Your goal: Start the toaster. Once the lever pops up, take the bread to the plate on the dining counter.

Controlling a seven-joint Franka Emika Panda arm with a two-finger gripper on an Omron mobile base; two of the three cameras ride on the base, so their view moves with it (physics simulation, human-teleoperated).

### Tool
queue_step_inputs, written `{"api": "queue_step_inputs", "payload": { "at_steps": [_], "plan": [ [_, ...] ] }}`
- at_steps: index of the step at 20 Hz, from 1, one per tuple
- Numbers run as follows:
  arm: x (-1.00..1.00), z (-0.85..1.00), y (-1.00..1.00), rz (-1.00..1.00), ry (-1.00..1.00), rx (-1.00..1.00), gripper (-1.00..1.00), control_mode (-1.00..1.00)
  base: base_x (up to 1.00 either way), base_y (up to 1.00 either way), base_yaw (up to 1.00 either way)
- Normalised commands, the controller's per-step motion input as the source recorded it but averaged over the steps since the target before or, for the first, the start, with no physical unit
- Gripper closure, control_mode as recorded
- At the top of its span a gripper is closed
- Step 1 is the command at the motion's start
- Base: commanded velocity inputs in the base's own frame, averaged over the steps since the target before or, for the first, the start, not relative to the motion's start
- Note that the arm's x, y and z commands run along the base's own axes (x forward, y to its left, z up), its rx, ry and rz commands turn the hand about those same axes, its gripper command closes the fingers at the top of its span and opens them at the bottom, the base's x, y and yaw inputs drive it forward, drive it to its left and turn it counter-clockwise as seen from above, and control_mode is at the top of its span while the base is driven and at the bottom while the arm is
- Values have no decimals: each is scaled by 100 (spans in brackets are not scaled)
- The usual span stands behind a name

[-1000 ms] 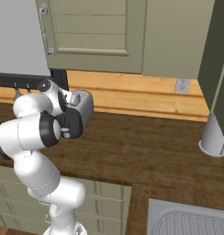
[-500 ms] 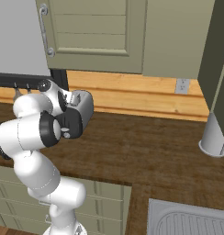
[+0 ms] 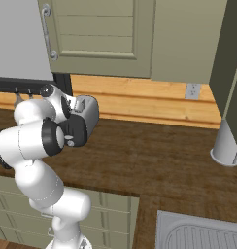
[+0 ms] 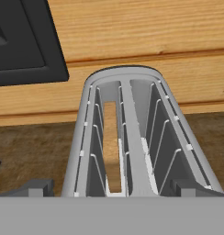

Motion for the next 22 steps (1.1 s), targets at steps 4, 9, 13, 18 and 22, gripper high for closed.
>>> {"api": "queue_step_inputs", "payload": {
  "at_steps": [4,9,13,18,22],
  "plan": [
    [0,0,0,0,0,0,-100,-100,0,0,0],
    [0,0,0,0,0,0,-100,-100,0,0,0],
    [0,0,0,0,0,0,-100,-100,0,0,0],
    [0,0,0,0,0,0,-100,-100,0,0,0],
    [0,0,0,0,0,0,-100,-100,0,0,0]
  ]
}}
